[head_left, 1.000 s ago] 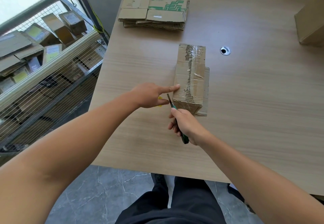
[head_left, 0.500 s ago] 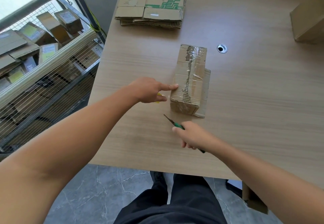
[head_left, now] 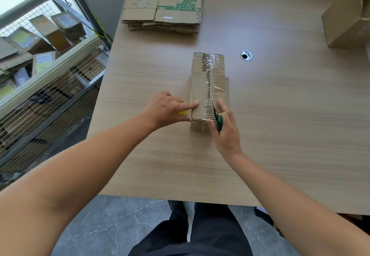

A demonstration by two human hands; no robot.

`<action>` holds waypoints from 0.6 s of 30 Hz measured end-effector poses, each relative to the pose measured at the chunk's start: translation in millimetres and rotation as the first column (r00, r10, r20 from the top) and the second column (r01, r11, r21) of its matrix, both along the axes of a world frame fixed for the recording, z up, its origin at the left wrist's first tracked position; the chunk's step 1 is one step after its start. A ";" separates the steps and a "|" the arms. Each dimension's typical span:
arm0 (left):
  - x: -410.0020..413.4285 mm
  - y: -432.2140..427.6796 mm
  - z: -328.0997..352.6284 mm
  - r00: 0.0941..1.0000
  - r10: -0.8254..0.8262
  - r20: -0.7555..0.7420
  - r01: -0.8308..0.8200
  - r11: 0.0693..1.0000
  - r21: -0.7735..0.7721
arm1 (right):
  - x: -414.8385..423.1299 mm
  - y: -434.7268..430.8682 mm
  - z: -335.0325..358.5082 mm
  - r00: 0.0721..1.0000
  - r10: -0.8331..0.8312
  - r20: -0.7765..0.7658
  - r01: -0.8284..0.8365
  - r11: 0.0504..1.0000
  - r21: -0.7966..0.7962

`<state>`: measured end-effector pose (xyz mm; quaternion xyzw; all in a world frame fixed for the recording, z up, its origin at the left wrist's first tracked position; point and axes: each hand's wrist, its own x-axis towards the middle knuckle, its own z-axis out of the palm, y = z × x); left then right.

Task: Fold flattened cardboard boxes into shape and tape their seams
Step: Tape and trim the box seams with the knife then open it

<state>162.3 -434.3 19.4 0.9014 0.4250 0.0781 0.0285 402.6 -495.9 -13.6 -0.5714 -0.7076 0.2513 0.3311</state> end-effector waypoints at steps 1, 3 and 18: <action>-1.3 -1.9 -1.7 0.999 -0.018 0.042 0.016 0.999 0.049 | 1.9 1.0 -4.1 0.999 0.027 -0.035 -0.027 1.000 0.009; 2.4 -8.1 -4.4 0.994 0.021 0.106 -0.033 0.992 0.119 | 6.9 9.3 -5.9 0.994 0.082 -0.075 -0.081 0.997 0.011; -33.1 -14.2 36.8 0.881 0.468 -0.075 -0.457 0.798 -0.394 | 48.8 23.9 14.0 0.970 0.169 0.175 -0.182 0.981 0.062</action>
